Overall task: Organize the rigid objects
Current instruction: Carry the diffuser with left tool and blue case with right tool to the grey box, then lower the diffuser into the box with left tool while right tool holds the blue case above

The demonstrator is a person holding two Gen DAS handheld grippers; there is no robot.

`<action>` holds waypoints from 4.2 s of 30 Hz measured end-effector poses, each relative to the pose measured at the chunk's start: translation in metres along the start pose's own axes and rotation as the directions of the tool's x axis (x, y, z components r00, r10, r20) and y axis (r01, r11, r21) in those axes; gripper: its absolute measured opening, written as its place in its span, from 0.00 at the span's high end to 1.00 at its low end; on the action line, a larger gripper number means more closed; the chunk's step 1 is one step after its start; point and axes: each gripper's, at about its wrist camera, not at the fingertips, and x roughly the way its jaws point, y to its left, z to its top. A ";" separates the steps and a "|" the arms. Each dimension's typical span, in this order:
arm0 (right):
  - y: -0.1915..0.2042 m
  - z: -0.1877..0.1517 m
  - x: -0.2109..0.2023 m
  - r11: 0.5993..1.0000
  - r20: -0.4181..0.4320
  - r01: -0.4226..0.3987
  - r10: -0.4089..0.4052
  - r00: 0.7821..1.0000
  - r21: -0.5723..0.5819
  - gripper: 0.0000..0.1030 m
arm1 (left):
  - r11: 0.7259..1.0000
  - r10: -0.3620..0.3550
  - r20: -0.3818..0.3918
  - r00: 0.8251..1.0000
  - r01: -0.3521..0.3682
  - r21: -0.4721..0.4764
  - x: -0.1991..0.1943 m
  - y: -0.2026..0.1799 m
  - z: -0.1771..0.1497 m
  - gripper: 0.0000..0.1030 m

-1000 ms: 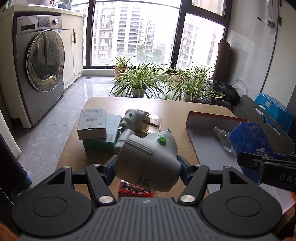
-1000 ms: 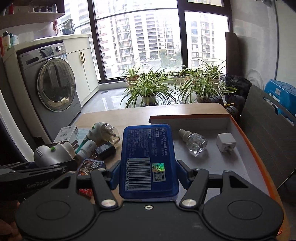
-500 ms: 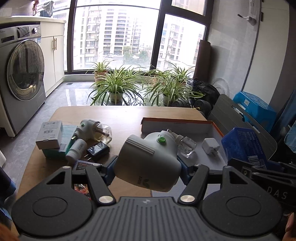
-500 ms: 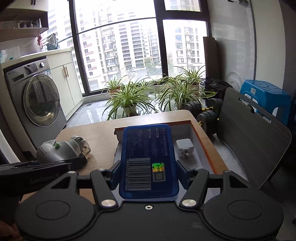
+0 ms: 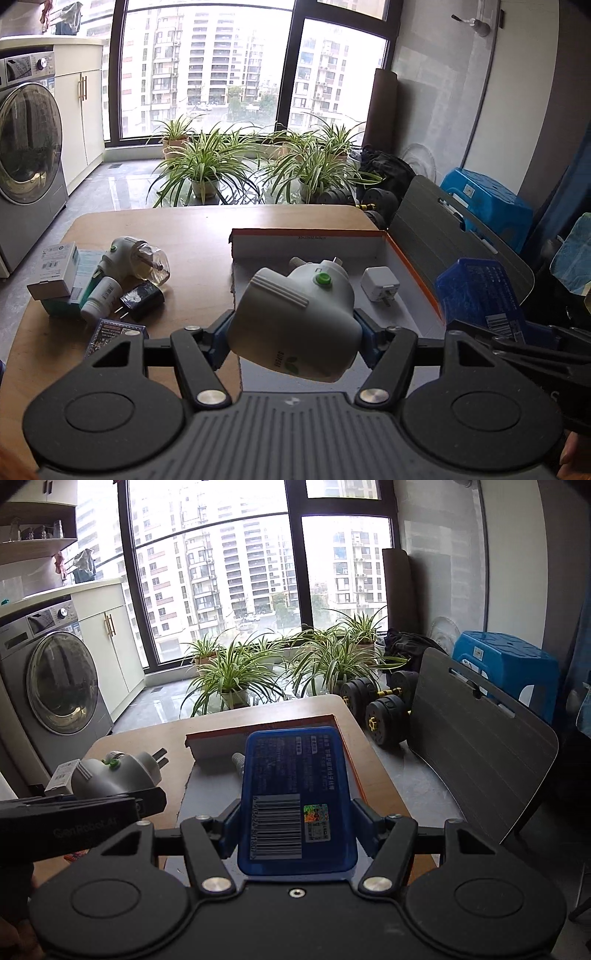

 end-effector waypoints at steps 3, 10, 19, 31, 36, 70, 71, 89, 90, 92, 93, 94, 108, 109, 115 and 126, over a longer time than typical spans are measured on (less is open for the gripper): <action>-0.002 -0.001 0.002 1.000 -0.005 -0.002 0.002 1.000 0.003 0.28 | 1.000 0.002 -0.002 1.000 -0.002 0.005 0.001 -0.003 0.000 0.35; -0.003 -0.002 0.008 1.000 -0.018 -0.010 0.010 1.000 0.000 0.28 | 1.000 0.004 -0.005 1.000 -0.004 0.004 0.002 -0.006 -0.002 0.35; -0.003 -0.002 0.011 1.000 -0.023 -0.006 0.006 1.000 -0.007 0.28 | 1.000 0.008 -0.013 1.000 -0.008 -0.002 0.004 -0.006 -0.003 0.35; -0.001 -0.004 0.013 1.000 -0.032 -0.007 0.006 0.999 -0.016 0.28 | 1.000 0.006 -0.020 1.000 -0.006 -0.009 0.006 -0.005 -0.004 0.35; 0.000 -0.004 0.015 1.000 -0.039 -0.008 0.007 0.999 -0.022 0.28 | 1.000 0.007 -0.021 1.000 -0.007 -0.013 0.006 -0.005 -0.005 0.35; 0.001 -0.006 0.018 0.999 -0.050 -0.009 0.008 0.999 -0.034 0.28 | 1.000 0.009 -0.031 0.999 -0.010 -0.019 0.010 -0.004 -0.009 0.35; 0.001 -0.007 0.018 0.999 -0.050 -0.009 0.007 0.999 -0.033 0.28 | 1.000 0.008 -0.033 0.999 -0.009 -0.019 0.010 -0.005 -0.009 0.35; 0.002 -0.009 0.018 0.999 -0.052 -0.013 0.011 0.999 -0.033 0.28 | 1.000 0.006 -0.039 0.999 -0.006 -0.018 0.011 -0.007 -0.012 0.35; 0.002 -0.009 0.018 0.999 -0.052 -0.013 0.011 0.999 -0.033 0.28 | 1.000 0.005 -0.040 0.999 -0.006 -0.019 0.011 -0.007 -0.013 0.35; 0.002 -0.009 0.018 0.999 -0.052 -0.013 0.011 0.999 -0.032 0.28 | 1.000 0.005 -0.040 0.999 -0.006 -0.019 0.011 -0.007 -0.013 0.35; 0.002 -0.010 0.018 0.999 -0.052 -0.012 0.010 0.999 -0.031 0.28 | 1.000 0.004 -0.040 0.999 -0.005 -0.019 0.011 -0.006 -0.013 0.35; 0.002 -0.010 0.018 0.999 -0.053 -0.011 0.010 0.999 -0.030 0.28 | 1.000 0.005 -0.040 0.999 -0.006 -0.019 0.012 -0.007 -0.013 0.35; 0.002 -0.010 0.018 0.999 -0.053 -0.012 0.010 0.999 -0.030 0.28 | 1.000 0.006 -0.041 0.999 -0.006 -0.018 0.012 -0.007 -0.014 0.35; 0.002 -0.010 0.018 1.000 -0.052 -0.011 0.009 0.999 -0.030 0.28 | 1.000 0.006 -0.042 0.999 -0.007 -0.017 0.012 -0.007 -0.014 0.35; 0.001 -0.010 0.019 1.000 -0.054 -0.011 0.010 0.999 -0.029 0.28 | 1.000 0.005 -0.042 0.999 -0.005 -0.020 0.012 -0.006 -0.015 0.35; 0.001 -0.011 0.019 1.000 -0.055 -0.011 0.009 0.998 -0.029 0.28 | 1.000 0.005 -0.046 0.999 -0.006 -0.018 0.013 -0.007 -0.016 0.35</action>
